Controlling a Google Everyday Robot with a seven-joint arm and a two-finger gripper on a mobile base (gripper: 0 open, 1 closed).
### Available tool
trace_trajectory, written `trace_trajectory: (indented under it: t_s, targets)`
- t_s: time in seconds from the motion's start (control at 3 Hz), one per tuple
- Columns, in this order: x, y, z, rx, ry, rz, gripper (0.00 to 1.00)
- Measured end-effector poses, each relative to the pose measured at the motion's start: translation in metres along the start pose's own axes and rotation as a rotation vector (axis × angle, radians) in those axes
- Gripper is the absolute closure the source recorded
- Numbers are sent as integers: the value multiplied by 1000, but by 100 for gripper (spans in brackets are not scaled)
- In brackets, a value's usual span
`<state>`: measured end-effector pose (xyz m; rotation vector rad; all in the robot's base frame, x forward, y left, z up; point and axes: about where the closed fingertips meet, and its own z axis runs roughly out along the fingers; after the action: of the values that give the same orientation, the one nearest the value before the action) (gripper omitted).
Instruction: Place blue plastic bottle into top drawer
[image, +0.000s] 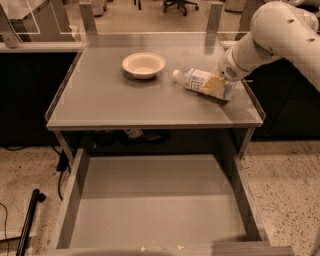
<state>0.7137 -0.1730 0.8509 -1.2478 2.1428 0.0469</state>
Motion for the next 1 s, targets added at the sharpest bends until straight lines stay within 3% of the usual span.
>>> trace_trajectory:
  t_s: [0.33,0.67,1.0]
  targets:
    - [-1,3,2,-7,1,-11,100]
    - [7,7,-4,2,9,-9,100]
    - [8,9,-39,46,-18,-20,100]
